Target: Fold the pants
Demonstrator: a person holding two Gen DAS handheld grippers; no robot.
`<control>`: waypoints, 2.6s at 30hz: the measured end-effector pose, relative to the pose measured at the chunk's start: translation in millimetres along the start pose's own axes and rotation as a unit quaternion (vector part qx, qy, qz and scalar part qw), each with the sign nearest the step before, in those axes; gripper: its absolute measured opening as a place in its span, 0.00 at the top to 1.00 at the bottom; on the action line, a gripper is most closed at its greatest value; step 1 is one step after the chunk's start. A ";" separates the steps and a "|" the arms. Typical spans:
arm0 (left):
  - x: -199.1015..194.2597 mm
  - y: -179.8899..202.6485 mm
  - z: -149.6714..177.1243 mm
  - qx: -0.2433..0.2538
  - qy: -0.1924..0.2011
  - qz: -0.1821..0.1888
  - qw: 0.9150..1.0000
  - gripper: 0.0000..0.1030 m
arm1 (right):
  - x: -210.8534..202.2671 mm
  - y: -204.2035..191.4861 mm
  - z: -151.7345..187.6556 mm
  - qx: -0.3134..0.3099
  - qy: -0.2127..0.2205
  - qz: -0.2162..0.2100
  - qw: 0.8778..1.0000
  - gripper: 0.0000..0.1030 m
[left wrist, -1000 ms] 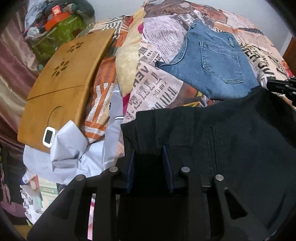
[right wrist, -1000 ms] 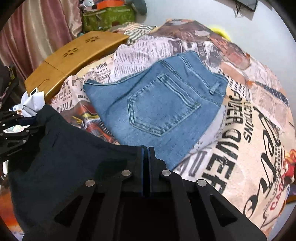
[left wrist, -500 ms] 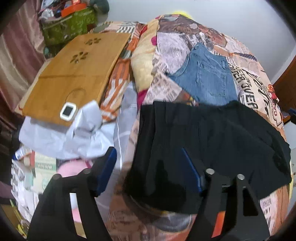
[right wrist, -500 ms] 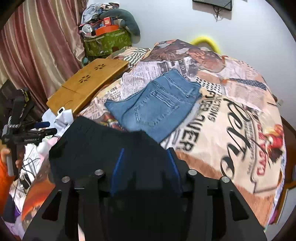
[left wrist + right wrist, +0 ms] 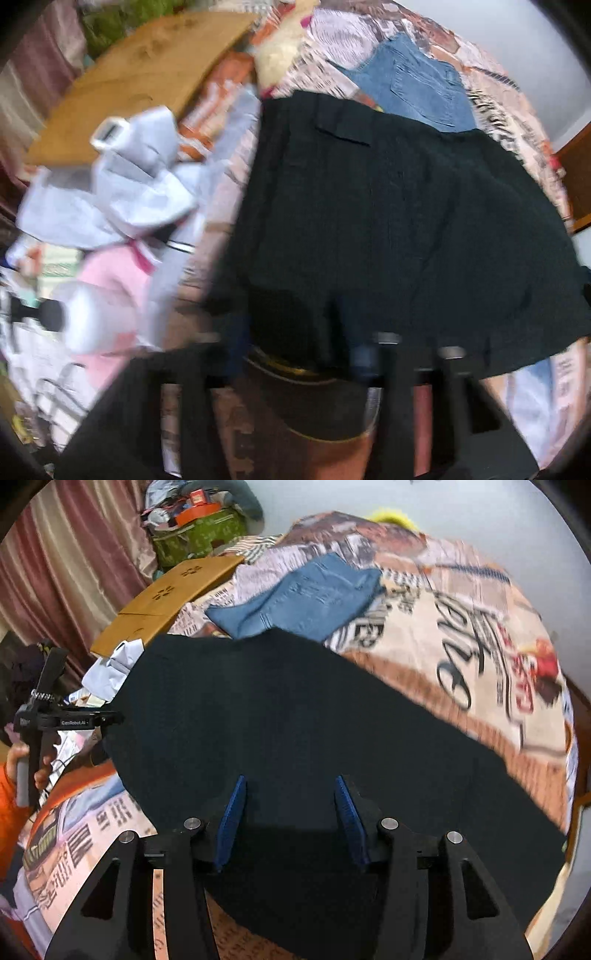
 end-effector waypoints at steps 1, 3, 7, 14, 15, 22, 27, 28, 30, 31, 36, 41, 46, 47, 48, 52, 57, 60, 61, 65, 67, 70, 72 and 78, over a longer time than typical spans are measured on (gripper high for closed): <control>-2.8 -2.0 -0.4 0.001 0.005 -0.001 1.000 0.80 | 1.9 0.9 3.3 0.007 -0.002 -0.007 1.000 0.54; -14.3 -5.0 -1.7 0.002 0.024 -0.008 1.000 0.80 | 3.4 3.4 7.0 0.021 0.001 -0.021 1.000 0.53; -35.3 -10.6 -5.7 0.012 0.060 -0.039 0.997 0.81 | 3.1 1.5 11.6 0.023 0.006 -0.020 0.999 0.50; 2.5 -14.5 -1.0 0.011 0.015 -0.044 0.999 0.79 | 1.2 0.8 16.3 0.035 0.016 -0.027 0.999 0.49; 11.0 -14.0 0.3 0.011 0.008 -0.046 0.999 0.79 | 0.4 0.9 17.0 0.037 0.018 -0.028 0.999 0.48; -11.3 -9.5 -5.8 0.029 0.025 -0.070 0.997 0.64 | -11.9 11.8 26.6 0.056 0.030 -0.027 0.998 0.48; -51.3 5.5 -14.5 0.031 0.069 -0.053 0.996 0.39 | -40.6 48.5 41.0 0.099 0.069 -0.010 0.993 0.48; -59.5 10.2 -18.0 0.030 0.078 -0.050 0.995 0.36 | -46.9 58.2 45.4 0.110 0.076 -0.004 0.991 0.48; -75.4 24.0 -26.5 0.033 0.093 -0.042 0.994 0.32 | -60.1 83.4 56.0 0.137 0.091 0.007 0.986 0.48; -82.9 33.2 -30.9 0.037 0.099 -0.033 0.994 0.30 | -66.1 95.0 60.8 0.150 0.096 0.013 0.984 0.48; -104.8 87.0 -50.2 0.068 0.118 -0.015 0.991 0.23 | -87.8 162.9 93.5 0.219 0.115 0.050 0.968 0.48; -101.7 141.2 -55.7 0.116 0.112 -0.023 0.987 0.23 | -91.9 220.8 123.9 0.270 0.114 0.084 0.952 0.48; -85.6 188.1 -63.2 0.149 0.097 -0.016 0.984 0.23 | -80.7 259.9 136.0 0.295 0.106 0.089 0.945 0.48; -82.4 192.3 -62.8 0.152 0.093 -0.015 0.984 0.23 | -78.4 265.2 136.8 0.298 0.107 0.088 0.945 0.48; -77.6 199.4 -63.8 0.157 0.088 -0.015 0.984 0.23 | -75.9 270.1 136.3 0.300 0.108 0.085 0.944 0.48; -59.4 216.9 -65.5 0.170 0.073 -0.020 0.982 0.23 | -68.4 282.9 131.4 0.294 0.105 0.080 0.947 0.49; -33.4 227.5 -64.9 0.171 0.045 -0.013 0.984 0.23 | -50.3 294.0 126.3 0.284 0.085 0.084 0.951 0.65; -21.5 230.3 -60.5 0.176 0.032 -0.020 0.984 0.23 | -49.1 293.8 125.0 0.279 0.098 0.085 0.951 0.77; -20.6 230.6 -59.8 0.177 0.034 -0.022 0.983 0.23 | -49.5 293.1 124.2 0.279 0.102 0.084 0.951 0.81; -23.4 232.1 -58.1 0.184 0.043 -0.032 0.982 0.23 | -54.1 289.7 122.4 0.276 0.110 0.102 0.949 0.86; -22.2 232.0 -57.7 0.182 0.043 -0.030 0.982 0.23 | -59.5 287.6 120.2 0.272 0.118 0.116 0.948 0.91; -20.5 231.6 -57.9 0.180 0.041 -0.026 0.983 0.22 | -75.9 284.5 115.0 0.266 0.139 0.134 0.945 0.91; -20.0 231.4 -58.0 0.178 0.041 -0.024 0.983 0.22 | -89.1 283.5 109.3 0.260 0.157 0.145 0.942 0.92; -17.7 230.1 -58.5 0.173 0.039 -0.020 0.984 0.20 | -95.6 289.4 85.3 0.243 0.163 0.167 0.942 0.92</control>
Point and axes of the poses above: each gripper's, at about its wrist camera, not at the fingertips, and x roughly the way its jaws point, y to its right, z to its underside, the point moved 10 cm from there along x, roughly the way its jaws point, and after that the axes turned 15 degrees about -y, right-handed, at the moved point
